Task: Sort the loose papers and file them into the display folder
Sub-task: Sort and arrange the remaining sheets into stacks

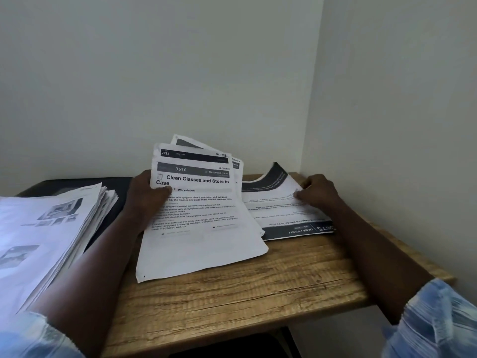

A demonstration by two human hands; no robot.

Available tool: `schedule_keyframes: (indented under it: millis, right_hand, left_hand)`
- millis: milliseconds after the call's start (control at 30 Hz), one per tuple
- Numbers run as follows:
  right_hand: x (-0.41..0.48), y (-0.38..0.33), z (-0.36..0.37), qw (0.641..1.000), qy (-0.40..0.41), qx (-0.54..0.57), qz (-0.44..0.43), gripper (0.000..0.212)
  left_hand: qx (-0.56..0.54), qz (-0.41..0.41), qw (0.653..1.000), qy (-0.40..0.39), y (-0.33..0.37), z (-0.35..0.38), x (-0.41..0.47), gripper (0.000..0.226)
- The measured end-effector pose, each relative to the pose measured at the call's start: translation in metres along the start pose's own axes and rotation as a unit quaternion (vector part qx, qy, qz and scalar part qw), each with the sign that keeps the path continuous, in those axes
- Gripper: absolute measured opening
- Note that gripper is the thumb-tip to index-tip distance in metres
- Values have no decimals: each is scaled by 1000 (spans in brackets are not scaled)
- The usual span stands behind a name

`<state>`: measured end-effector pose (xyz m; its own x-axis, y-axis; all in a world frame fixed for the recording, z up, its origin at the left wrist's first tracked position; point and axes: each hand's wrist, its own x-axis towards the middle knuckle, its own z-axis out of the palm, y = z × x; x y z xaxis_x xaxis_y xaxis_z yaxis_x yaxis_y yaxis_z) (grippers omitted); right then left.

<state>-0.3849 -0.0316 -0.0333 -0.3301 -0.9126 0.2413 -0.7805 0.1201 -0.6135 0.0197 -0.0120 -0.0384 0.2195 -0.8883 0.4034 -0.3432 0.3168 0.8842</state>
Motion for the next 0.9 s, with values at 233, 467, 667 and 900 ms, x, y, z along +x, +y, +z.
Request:
schedule_keyframes:
  millis: [233,467,667,900]
  right_hand:
    - [-8,-16,-6,971,170,126,-107,13]
    - [-14,-26,-7,944,253,149,-150,19]
    - [-11,-25,-9,936,280,165,-135,20]
    - [-13,-28,-8,936,279,173,-125,21]
  left_hand:
    - [-12,-3,1000,9,-1,2,3,30]
    - [-13,3,1000,8,-6,1,7,44]
    - [-25,-18,1000,2,-8,0,8,45]
    - [-78,-5,997,-24,-1,-2,-2,39]
